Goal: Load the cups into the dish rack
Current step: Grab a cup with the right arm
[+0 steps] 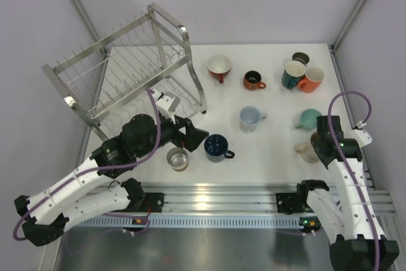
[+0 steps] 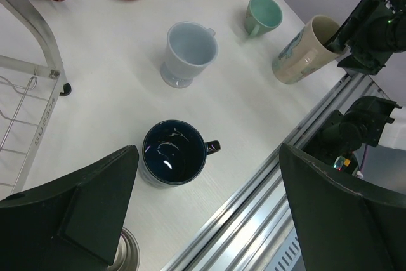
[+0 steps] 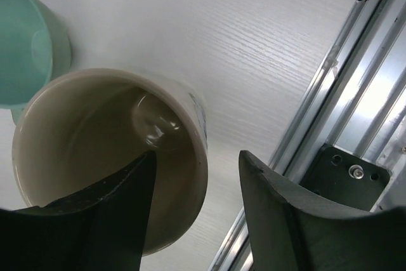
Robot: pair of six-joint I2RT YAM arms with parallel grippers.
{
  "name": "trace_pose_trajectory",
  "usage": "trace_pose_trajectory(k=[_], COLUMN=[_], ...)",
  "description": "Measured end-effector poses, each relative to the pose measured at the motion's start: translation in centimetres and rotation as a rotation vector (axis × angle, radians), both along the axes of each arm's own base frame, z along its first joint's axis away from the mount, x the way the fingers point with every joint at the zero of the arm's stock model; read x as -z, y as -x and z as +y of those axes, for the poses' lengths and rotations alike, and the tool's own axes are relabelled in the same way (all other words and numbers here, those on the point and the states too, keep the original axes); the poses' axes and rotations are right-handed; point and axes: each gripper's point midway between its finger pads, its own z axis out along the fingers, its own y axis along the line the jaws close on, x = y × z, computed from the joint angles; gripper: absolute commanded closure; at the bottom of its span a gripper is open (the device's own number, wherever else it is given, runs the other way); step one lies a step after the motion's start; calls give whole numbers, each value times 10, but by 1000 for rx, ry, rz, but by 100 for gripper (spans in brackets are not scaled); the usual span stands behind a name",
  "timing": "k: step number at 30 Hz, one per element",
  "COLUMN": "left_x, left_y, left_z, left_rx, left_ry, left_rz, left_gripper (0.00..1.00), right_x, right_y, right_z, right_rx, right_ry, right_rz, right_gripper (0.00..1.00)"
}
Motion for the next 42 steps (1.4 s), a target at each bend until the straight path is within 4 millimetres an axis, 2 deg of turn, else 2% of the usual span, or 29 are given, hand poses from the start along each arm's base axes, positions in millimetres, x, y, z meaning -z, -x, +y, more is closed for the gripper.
trace_pose_trajectory(k=[9,12,13,18,27,30,38,42], left_x=[0,0,0,0,-5,-7,-13,-15], left_y=[0,0,0,0,3,3,4,3], left_z=[0,0,0,0,0,0,-3,-5], left_rx=[-2,-2,-2,0,7,9,24,28], left_ry=[5,5,5,5,17,23,30,31], left_rz=[5,6,6,6,-1,-4,-5,-5], left_gripper=[2,2,2,2,2,2,3,3], right_x=[4,4,4,4,0,-12,-92,-103], right_y=[-6,-7,-7,-6,-1,6,-7,-6], right_z=[-1,-1,-1,-3,-5,-11,-31,-32], right_rx=[8,14,18,24,35,47,92,71], right_ry=[-2,-2,-3,5,15,51,165,180], right_rz=[-19,-26,-28,-23,14,61,-90,-104], right_gripper=[53,67,76,100,100,100,100,100])
